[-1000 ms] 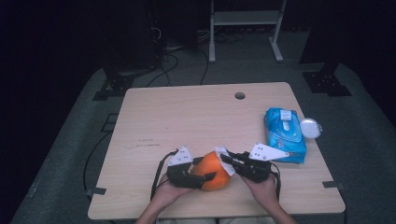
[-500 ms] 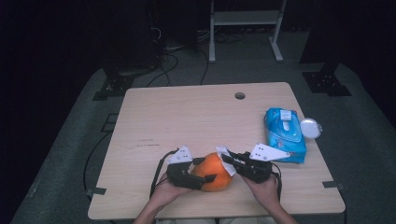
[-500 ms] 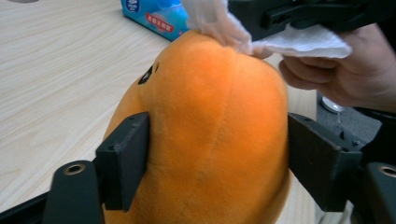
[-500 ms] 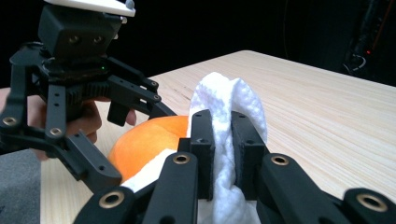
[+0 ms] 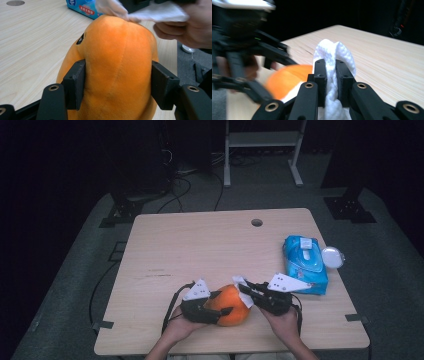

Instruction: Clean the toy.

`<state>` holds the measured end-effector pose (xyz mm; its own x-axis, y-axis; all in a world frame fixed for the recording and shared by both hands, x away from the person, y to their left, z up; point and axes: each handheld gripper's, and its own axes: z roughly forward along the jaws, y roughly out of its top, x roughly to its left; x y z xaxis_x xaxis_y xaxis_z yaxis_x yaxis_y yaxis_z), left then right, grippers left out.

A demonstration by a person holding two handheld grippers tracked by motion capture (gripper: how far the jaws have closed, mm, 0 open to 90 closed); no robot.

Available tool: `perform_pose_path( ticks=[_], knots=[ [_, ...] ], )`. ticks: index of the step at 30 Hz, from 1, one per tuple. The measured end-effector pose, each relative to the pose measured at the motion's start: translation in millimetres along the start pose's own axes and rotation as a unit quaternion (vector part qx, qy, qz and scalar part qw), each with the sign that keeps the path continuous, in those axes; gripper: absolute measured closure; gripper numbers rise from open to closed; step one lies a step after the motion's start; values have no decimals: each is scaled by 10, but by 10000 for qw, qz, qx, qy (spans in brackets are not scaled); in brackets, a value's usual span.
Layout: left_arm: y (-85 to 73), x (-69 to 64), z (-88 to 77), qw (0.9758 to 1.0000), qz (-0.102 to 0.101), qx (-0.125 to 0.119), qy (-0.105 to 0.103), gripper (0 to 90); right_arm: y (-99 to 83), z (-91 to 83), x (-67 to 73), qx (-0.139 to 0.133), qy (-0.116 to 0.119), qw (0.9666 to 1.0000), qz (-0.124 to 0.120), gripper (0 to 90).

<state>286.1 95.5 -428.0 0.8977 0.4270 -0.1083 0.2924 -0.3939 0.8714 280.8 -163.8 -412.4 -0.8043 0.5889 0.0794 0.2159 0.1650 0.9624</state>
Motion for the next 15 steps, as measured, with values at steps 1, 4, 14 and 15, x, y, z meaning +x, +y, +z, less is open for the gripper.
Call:
perform_pose_path(
  ticks=[1, 4, 14, 15],
  knots=[
    [-5, 11, -9, 10000, -20, -14, -4, 374, 20, 12, 52, -27, 63, 9999, -98, 803],
    [-29, 54, -44, 10000, -79, -13, -31, 375, 8, 43, 60, -22, 104, 9999, -102, 804],
    [-110, 213, -143, 9993, -347, -80, -134, 377, -103, 22, -78, 3, 14, 9994, 346, 804],
    [-111, 224, -149, 9993, -350, -74, -129, 377, -82, 26, -46, -23, 57, 9996, 269, 804]
  ],
)
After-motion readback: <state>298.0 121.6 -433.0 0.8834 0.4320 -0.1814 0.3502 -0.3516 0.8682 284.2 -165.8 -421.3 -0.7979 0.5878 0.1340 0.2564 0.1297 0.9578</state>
